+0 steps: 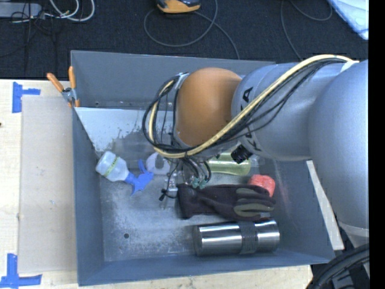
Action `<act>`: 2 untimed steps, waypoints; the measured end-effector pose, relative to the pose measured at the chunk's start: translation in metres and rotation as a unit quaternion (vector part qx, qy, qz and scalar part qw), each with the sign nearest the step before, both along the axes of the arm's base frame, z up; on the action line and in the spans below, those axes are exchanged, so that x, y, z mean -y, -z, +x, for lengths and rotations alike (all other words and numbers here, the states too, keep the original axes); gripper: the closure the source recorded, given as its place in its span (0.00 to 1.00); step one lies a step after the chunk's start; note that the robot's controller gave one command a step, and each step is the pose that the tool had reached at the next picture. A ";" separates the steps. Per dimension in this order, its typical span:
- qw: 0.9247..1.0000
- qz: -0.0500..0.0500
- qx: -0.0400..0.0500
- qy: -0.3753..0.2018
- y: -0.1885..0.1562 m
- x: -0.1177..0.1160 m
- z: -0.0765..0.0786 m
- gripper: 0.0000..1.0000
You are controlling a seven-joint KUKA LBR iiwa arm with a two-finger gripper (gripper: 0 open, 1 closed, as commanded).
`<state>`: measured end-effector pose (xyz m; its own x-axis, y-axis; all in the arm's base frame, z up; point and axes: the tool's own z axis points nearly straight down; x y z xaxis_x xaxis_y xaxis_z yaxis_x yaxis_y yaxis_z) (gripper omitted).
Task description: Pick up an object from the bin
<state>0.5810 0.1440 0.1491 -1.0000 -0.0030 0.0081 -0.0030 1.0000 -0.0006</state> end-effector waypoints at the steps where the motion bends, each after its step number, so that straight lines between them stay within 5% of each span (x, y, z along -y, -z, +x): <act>1: 1.000 0.001 0.003 0.002 -0.005 0.001 0.002 0.00; 2: 0.991 0.002 0.006 -0.133 0.034 -0.011 0.024 0.00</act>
Offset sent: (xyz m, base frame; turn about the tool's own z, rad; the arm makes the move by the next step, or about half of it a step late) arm 0.0392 0.0186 -0.0791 -0.5028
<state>0.6046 0.1546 0.1146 -0.9640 -0.2659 -0.0050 -0.2659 0.9640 0.0008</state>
